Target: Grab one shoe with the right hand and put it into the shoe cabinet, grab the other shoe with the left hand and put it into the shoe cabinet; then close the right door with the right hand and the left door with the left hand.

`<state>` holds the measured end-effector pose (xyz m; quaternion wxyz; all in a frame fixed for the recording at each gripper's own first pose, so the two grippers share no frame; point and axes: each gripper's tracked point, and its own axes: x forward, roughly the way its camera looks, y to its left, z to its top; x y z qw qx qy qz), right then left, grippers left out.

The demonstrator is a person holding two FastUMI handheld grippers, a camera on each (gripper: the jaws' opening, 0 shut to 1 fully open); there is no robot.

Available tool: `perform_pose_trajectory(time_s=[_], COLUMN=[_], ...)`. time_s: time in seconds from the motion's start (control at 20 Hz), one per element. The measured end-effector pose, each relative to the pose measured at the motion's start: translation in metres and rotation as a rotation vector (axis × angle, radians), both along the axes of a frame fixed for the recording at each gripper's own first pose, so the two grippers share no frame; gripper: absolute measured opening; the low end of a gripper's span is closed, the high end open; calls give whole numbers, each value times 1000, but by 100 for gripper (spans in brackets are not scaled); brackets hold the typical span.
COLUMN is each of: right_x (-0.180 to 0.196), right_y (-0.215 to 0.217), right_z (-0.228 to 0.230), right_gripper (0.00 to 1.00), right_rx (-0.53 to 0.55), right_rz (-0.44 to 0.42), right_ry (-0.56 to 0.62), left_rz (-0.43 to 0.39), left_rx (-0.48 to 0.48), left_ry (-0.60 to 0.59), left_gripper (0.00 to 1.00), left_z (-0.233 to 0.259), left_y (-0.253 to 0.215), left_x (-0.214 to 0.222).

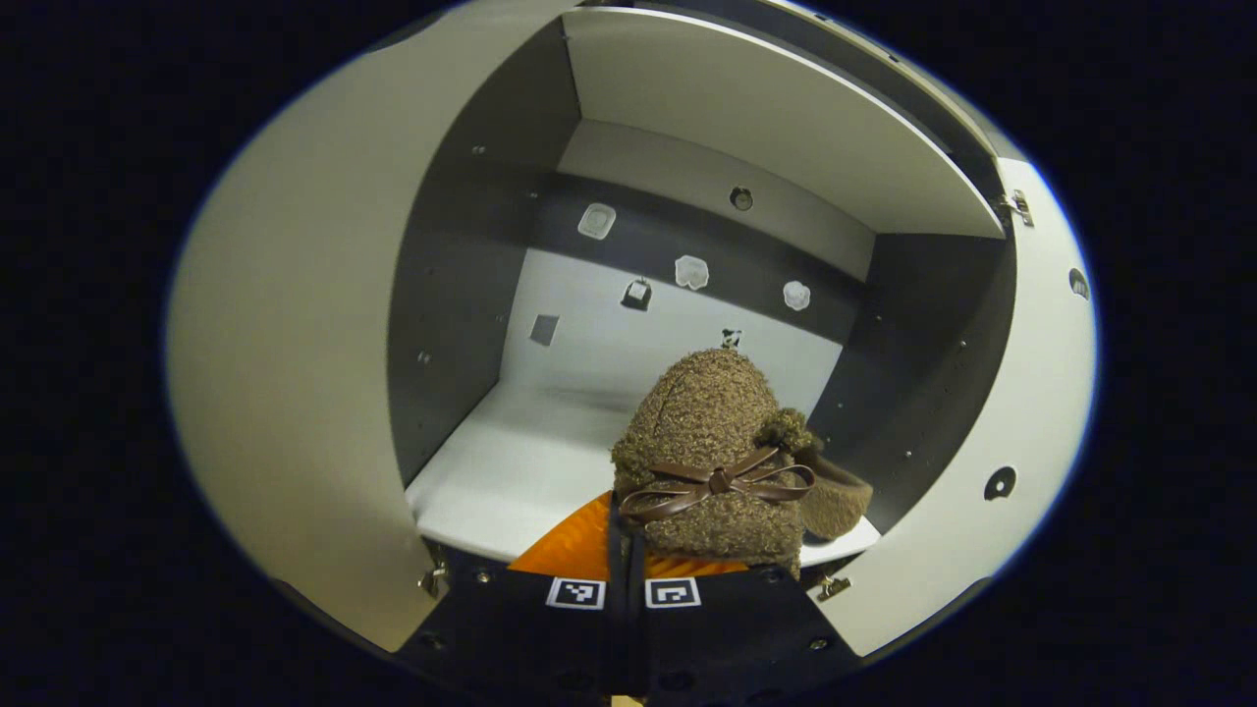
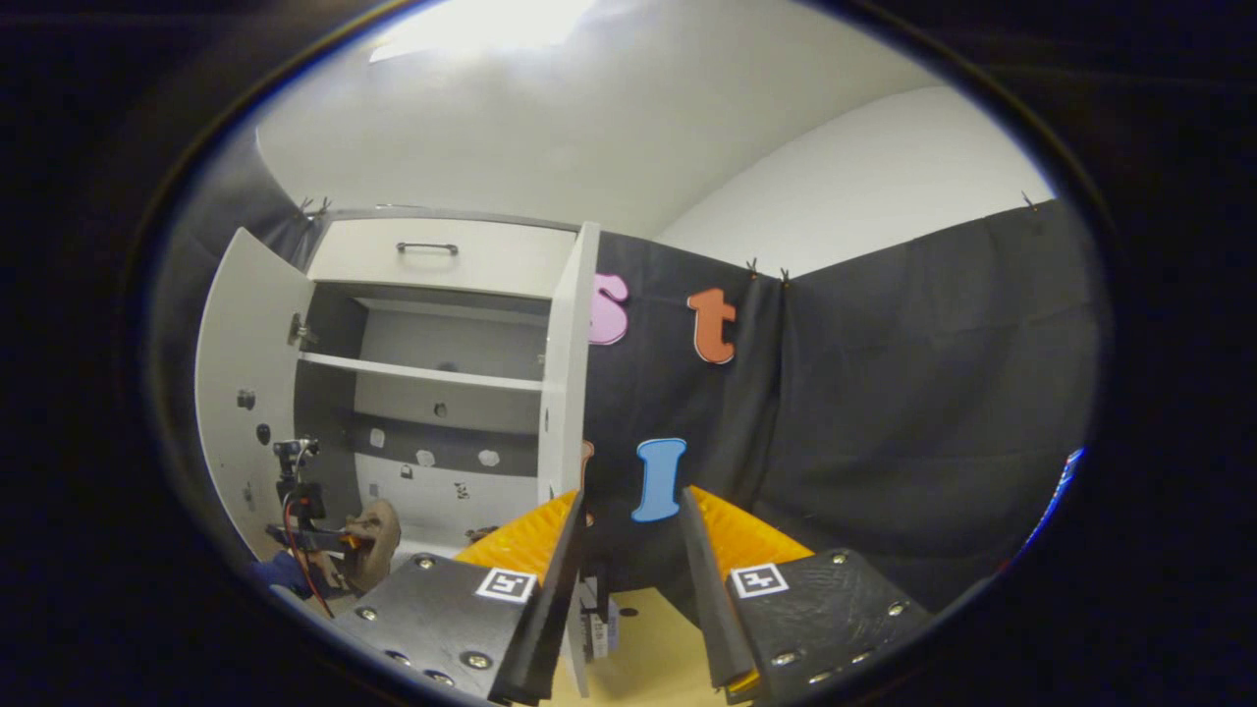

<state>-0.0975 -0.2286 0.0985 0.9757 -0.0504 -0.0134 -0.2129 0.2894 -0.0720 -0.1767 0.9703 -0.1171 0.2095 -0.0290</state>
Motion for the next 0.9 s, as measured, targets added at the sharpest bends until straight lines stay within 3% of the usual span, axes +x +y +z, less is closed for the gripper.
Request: perform_pose_trajectory(time_s=[0.25, 0.4, 0.9], right_x=[-15, -25, -26], right_y=[-29, -45, -77], right_z=[-6, -11, -47], right_gripper=[57, 55, 55], right_rx=[0, 0, 50], right_rz=[-80, -133, -220], right_ry=[7, 19, 81], left_rz=[6, -4, 14], left_rx=[76, 158, 232], left_ry=[-28, -6, 37], left_gripper=[1, 1, 1], left_z=[-1, -19, -59], left_y=[2, 3, 3], left_x=[61, 78, 108])
